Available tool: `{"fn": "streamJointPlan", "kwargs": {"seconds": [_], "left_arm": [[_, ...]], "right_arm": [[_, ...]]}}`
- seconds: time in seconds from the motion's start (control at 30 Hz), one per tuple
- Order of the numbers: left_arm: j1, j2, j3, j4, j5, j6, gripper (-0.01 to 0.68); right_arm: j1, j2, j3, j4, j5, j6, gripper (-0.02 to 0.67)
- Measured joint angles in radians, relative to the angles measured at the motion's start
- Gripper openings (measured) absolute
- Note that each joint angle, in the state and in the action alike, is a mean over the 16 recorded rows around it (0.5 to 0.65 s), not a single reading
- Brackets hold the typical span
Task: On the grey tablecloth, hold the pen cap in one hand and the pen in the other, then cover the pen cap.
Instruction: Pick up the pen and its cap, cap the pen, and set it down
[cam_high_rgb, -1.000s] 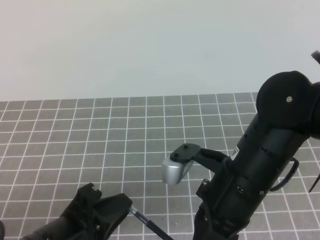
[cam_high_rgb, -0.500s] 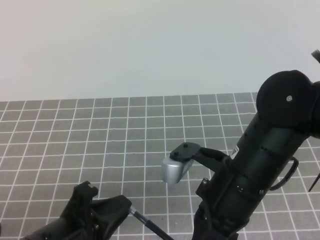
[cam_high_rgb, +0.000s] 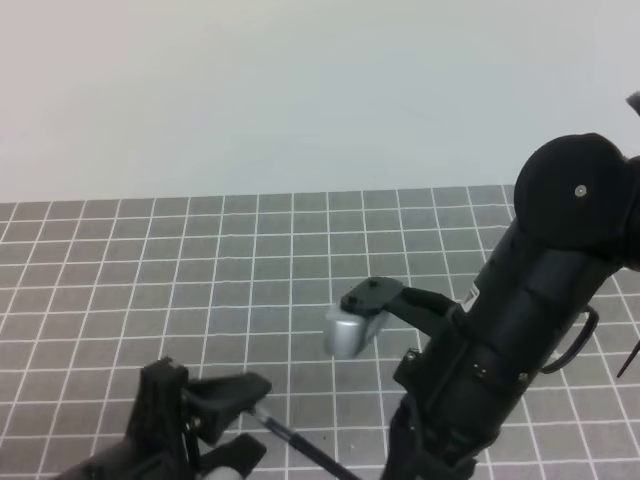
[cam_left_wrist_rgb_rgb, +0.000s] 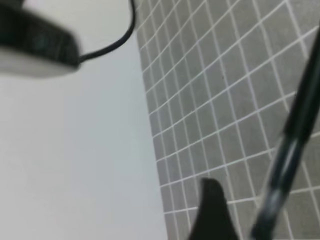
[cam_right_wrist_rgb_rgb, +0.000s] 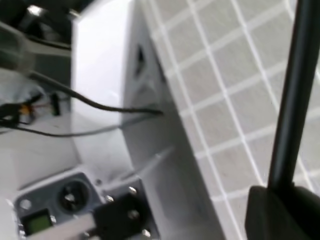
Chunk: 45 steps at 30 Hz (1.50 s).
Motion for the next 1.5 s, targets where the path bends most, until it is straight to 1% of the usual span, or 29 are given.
{"fn": "streamJointPlan", "kwargs": {"seconds": [0.07, 0.13, 0.3, 0.5, 0.57, 0.63, 0.7, 0.9, 1.1, 1.3, 1.5], "left_arm": [[0.008, 0.001, 0.0, -0.042, -0.032, 0.0, 0.439], [0.015, 0.003, 0.0, -0.094, -0.073, 0.002, 0.411], [0.034, 0.007, 0.0, -0.274, -0.203, 0.031, 0.269], [0.044, 0.013, 0.0, -0.553, -0.364, 0.081, 0.096], [0.044, 0.014, -0.002, -0.646, -0.404, 0.097, 0.049], [0.044, 0.014, -0.005, -0.734, -0.432, 0.112, 0.018], [0.044, 0.014, -0.011, -0.816, -0.451, 0.125, 0.008], [0.044, 0.018, -0.039, -1.026, -0.469, 0.128, 0.008], [0.044, 0.042, -0.083, -1.217, -0.464, 0.132, 0.008], [0.044, 0.077, -0.125, -1.341, -0.452, 0.138, 0.008], [0.044, 0.104, -0.153, -1.397, -0.442, 0.144, 0.008]], "right_arm": [[0.0, 0.0, -0.001, -0.029, -0.016, 0.02, 0.062], [-0.001, 0.0, -0.001, -0.066, -0.044, 0.05, 0.062], [-0.002, -0.001, -0.001, -0.171, -0.153, 0.156, 0.062], [-0.005, 0.003, -0.001, -0.285, -0.334, 0.326, 0.062], [-0.01, 0.01, -0.001, -0.316, -0.394, 0.393, 0.062], [-0.019, 0.022, -0.001, -0.341, -0.442, 0.457, 0.062], [-0.032, 0.041, -0.001, -0.359, -0.48, 0.516, 0.062], [-0.074, 0.122, -0.001, -0.39, -0.548, 0.66, 0.062], [-0.108, 0.213, -0.001, -0.395, -0.571, 0.746, 0.062], [-0.116, 0.273, -0.001, -0.395, -0.582, 0.811, 0.062], [-0.116, 0.3, -0.001, -0.4, -0.59, 0.864, 0.076]]}}
